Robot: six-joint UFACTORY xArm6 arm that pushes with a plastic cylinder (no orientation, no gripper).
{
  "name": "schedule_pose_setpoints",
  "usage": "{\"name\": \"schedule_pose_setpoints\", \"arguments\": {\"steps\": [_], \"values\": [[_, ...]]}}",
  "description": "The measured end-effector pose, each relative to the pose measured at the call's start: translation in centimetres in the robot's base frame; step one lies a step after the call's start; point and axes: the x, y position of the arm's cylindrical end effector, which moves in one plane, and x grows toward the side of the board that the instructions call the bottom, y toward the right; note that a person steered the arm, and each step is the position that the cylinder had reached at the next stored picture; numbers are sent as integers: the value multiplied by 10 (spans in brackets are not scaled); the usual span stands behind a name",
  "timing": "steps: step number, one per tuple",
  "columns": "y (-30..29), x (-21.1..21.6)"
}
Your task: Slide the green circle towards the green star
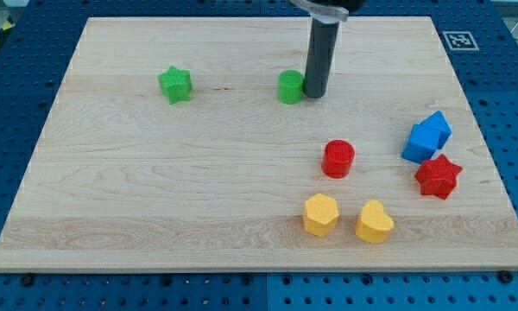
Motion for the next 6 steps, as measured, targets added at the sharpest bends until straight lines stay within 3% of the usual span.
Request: {"name": "schedule_pose_setpoints", "arguments": {"steps": [1, 3, 6], "values": [[-3, -11], [9, 5], [-37, 1]]}}
